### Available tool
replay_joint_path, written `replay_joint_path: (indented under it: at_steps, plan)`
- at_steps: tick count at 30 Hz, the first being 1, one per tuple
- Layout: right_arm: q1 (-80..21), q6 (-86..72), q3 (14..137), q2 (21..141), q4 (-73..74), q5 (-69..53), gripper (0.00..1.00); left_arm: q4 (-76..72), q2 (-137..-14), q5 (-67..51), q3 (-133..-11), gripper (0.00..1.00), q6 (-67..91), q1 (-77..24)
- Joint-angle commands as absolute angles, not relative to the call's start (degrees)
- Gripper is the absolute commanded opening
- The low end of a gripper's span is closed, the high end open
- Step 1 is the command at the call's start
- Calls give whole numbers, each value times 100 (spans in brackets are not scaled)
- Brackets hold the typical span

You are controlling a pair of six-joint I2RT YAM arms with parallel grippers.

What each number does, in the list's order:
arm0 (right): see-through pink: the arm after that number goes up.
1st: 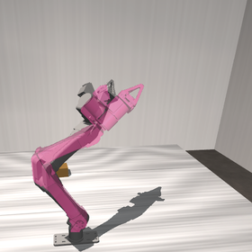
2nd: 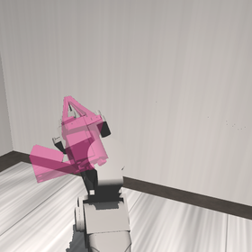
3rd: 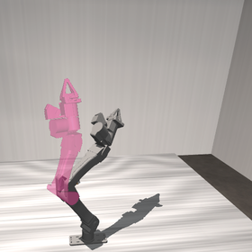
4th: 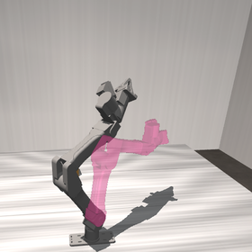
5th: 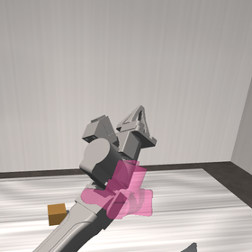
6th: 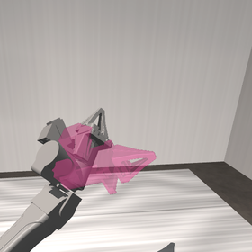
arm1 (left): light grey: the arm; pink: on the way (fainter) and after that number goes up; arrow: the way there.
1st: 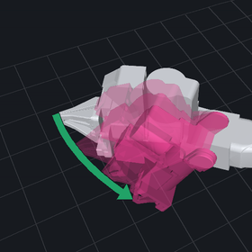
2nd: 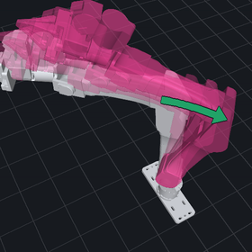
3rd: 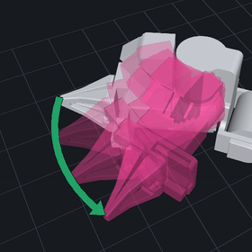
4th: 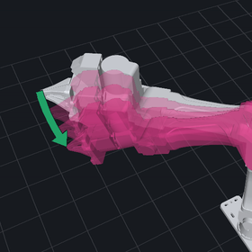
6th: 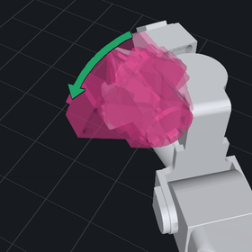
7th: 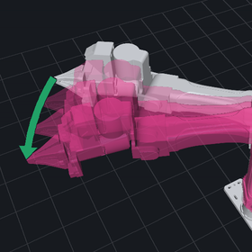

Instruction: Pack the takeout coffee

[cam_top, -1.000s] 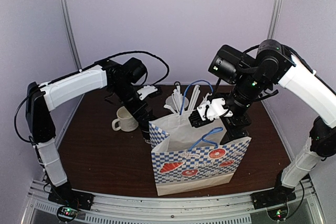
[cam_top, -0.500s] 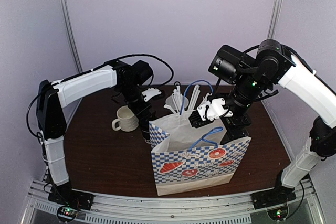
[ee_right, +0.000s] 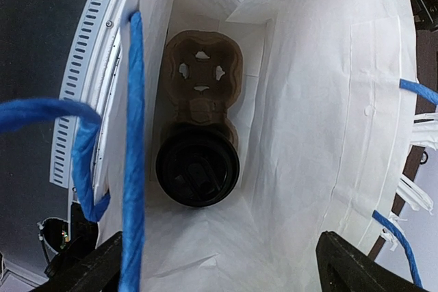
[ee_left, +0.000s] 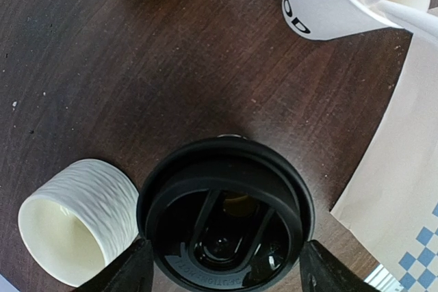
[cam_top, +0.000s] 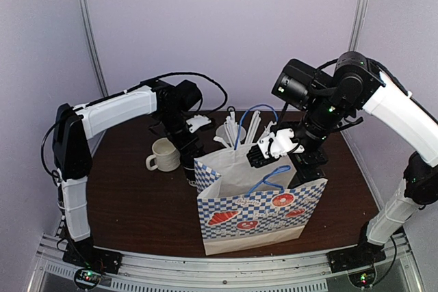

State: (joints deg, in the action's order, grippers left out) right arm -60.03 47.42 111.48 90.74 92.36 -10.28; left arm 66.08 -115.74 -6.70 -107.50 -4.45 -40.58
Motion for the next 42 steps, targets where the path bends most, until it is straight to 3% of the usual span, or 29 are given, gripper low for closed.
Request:
replay_joint_path:
  at_steps: [1, 13, 22, 30, 42]
  plan:
    - [-6029, 4790, 11199, 9009, 9359, -1046, 95, 6714, -11721, -558, -10914, 77, -477, -4025]
    - [-6029, 4854, 11667, 9075, 9543, -925, 95, 6518, -11349, -846, -10852, 82, -584, -4034]
    - [-5960, 5099, 12229, 8500, 8792, 388, 95, 6523, -11358, -991, -10599, 80, -602, -4034]
    - [-4961, 5153, 12194, 8051, 8291, 800, 95, 6557, -11423, -1134, -10591, 79, -634, -4047]
    - [-4599, 5026, 11921, 8028, 8284, 605, 95, 6399, -11174, -88, -10528, 82, -747, -4271]
